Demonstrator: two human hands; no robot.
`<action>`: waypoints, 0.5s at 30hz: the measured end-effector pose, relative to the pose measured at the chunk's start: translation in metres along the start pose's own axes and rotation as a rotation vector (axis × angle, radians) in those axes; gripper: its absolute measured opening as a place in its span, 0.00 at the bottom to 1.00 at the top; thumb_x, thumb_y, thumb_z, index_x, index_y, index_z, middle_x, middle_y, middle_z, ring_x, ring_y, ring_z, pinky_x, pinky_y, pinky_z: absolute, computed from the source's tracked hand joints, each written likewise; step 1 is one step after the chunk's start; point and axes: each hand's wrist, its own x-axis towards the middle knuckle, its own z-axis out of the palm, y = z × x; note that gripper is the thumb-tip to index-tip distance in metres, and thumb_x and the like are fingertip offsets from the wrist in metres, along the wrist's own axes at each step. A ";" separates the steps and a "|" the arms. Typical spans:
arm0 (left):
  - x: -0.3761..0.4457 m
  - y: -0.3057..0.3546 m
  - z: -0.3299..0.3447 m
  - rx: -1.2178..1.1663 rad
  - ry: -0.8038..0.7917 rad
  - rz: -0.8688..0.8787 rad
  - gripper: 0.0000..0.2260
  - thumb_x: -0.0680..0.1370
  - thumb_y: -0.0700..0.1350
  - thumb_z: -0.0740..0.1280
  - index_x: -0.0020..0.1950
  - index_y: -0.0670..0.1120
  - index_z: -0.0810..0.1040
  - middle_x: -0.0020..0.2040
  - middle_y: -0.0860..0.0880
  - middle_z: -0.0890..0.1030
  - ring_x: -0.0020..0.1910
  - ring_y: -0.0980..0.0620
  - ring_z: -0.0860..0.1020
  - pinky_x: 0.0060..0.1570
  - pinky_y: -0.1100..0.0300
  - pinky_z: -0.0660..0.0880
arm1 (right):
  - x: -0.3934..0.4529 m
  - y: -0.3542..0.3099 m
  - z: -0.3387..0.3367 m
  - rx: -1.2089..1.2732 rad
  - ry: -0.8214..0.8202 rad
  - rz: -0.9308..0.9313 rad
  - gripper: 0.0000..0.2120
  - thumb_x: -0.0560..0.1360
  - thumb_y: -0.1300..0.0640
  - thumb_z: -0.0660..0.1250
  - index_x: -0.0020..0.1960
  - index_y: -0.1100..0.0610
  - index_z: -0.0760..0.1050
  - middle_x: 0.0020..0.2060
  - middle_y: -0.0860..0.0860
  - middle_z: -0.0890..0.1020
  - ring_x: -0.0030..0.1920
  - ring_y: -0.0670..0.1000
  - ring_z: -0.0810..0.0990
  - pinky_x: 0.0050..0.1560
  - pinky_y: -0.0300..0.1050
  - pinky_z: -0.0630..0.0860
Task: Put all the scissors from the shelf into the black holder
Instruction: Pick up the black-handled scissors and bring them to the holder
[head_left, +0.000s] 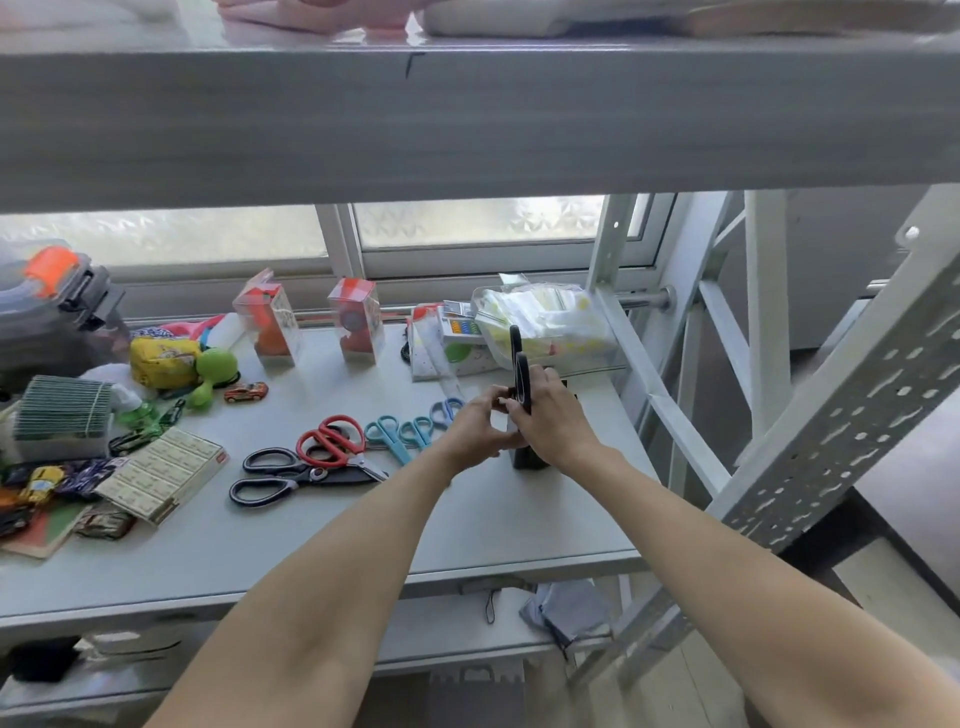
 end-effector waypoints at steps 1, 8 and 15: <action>0.000 -0.002 -0.001 -0.004 -0.003 0.004 0.25 0.73 0.40 0.73 0.68 0.47 0.70 0.58 0.47 0.77 0.51 0.45 0.80 0.48 0.49 0.82 | -0.001 0.000 0.001 0.000 -0.002 -0.009 0.17 0.78 0.51 0.63 0.61 0.61 0.69 0.55 0.59 0.74 0.51 0.61 0.78 0.46 0.47 0.70; 0.001 -0.009 -0.004 -0.051 -0.021 0.013 0.26 0.72 0.43 0.74 0.67 0.51 0.70 0.58 0.48 0.79 0.53 0.45 0.80 0.48 0.48 0.81 | -0.008 -0.003 -0.008 -0.113 0.146 -0.191 0.42 0.68 0.27 0.59 0.70 0.55 0.67 0.58 0.54 0.76 0.55 0.57 0.78 0.50 0.50 0.75; 0.004 -0.014 0.000 -0.008 0.000 0.012 0.31 0.72 0.45 0.74 0.73 0.50 0.67 0.67 0.50 0.74 0.59 0.47 0.77 0.44 0.58 0.81 | -0.007 -0.018 -0.020 0.171 0.362 -0.273 0.37 0.74 0.28 0.47 0.68 0.53 0.70 0.57 0.50 0.77 0.52 0.50 0.78 0.51 0.49 0.76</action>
